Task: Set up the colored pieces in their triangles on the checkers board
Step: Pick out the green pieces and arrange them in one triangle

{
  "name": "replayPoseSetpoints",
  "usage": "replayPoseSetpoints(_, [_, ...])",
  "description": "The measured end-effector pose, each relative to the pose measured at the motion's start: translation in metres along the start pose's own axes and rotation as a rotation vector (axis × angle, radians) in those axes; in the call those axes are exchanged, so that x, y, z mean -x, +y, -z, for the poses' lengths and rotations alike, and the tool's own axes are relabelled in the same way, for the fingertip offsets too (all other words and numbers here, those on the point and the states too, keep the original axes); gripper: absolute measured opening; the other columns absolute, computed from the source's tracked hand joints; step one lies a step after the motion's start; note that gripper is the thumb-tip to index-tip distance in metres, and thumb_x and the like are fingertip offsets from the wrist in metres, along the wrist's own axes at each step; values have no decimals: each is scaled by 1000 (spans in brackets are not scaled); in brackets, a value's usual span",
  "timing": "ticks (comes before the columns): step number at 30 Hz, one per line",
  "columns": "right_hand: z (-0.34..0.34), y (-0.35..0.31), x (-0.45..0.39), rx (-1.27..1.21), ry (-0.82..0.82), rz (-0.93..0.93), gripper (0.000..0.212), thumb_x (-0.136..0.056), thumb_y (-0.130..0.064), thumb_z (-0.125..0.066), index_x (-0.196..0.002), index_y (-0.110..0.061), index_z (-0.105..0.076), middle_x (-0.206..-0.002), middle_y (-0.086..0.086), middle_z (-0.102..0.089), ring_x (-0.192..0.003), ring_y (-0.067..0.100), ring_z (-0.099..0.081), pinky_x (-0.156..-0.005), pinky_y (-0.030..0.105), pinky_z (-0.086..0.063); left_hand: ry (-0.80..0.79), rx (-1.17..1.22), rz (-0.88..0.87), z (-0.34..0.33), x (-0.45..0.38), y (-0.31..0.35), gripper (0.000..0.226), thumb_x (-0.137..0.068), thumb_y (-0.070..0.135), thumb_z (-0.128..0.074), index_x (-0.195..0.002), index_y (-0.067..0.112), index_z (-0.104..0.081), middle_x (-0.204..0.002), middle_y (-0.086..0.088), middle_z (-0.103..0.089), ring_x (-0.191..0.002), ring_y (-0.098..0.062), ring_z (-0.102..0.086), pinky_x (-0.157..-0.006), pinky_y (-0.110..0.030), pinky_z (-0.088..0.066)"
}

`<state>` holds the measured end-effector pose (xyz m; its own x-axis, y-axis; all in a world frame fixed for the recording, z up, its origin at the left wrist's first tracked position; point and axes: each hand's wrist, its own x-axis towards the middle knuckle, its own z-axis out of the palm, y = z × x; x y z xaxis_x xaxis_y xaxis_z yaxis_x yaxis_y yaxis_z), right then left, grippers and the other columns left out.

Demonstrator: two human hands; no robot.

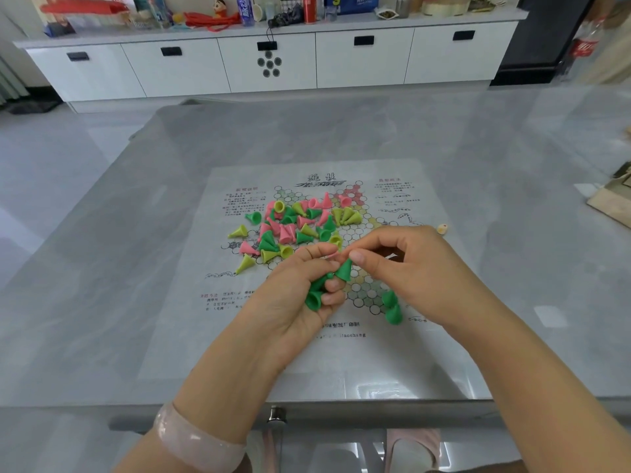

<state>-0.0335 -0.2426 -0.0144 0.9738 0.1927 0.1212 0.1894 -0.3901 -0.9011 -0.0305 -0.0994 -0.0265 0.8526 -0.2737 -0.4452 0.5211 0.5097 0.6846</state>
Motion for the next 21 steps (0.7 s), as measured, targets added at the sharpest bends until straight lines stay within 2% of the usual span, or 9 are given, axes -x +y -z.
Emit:
replayPoseSetpoints(5, [4, 1, 1, 15, -24, 4, 15, -83, -19, -62, -74, -30, -69, -63, -24, -64, -62, -10, -56, -59, 2, -40, 36, -39, 0, 1, 0, -1, 15, -86, -6, -45, -85, 7, -51, -59, -4, -62, -38, -6, -42, -34, -15, -33])
replayPoseSetpoints(8, [11, 3, 0, 120, -3, 7, 11, -81, -23, -64, -74, -29, -69, -73, -11, -65, -68, 0, -56, -62, 10, -44, 85, -39, 29, 2, 0, 0, 8, -87, 1, -49, -83, 4, -55, -75, -8, -59, -42, -7, -43, -36, -15, -35])
replayPoseSetpoints(10, [17, 5, 0, 271, -12, 4, 6, -80, -26, -65, -75, -25, -69, -79, -8, -60, -73, 5, -53, -67, 18, -43, 113, -16, 49, 4, 1, 2, 5, -85, 3, -51, -83, 4, -56, -81, -10, -57, -46, -9, -43, -38, -15, -37])
replayPoseSetpoints(13, [21, 8, 2, 439, -102, 10, 5, -79, -29, -65, -77, -27, -69, -83, -9, -51, -82, 7, -45, -72, 22, -36, 160, 56, 64, 7, 1, 7, 7, -84, 0, -49, -82, 3, -55, -81, -12, -57, -50, -12, -46, -40, -16, -41])
replayPoseSetpoints(17, [18, 10, 6, 559, -201, 10, 7, -80, -31, -65, -81, -26, -70, -82, -14, -43, -89, 7, -36, -70, 21, -25, 177, 156, 58, 9, 0, 10, 14, -83, -5, -39, -87, 0, -52, -58, -16, -65, -47, -15, -53, -42, -17, -46])
replayPoseSetpoints(19, [17, 12, 7, 587, -206, 7, 8, -80, -31, -64, -82, -25, -70, -82, -14, -43, -92, 8, -36, -71, 22, -24, 153, 190, 90, 10, 0, 10, 16, -83, -5, -40, -93, 0, -51, -62, -18, -67, -43, -15, -54, -42, -16, -46])
replayPoseSetpoints(21, [17, 13, 7, 601, -204, 4, 10, -81, -31, -64, -83, -24, -70, -83, -14, -43, -93, 9, -36, -72, 23, -25, 131, 208, 130, 12, 0, 10, 23, -82, -5, -42, -103, 1, -50, -77, -19, -69, -44, -15, -53, -43, -16, -46])
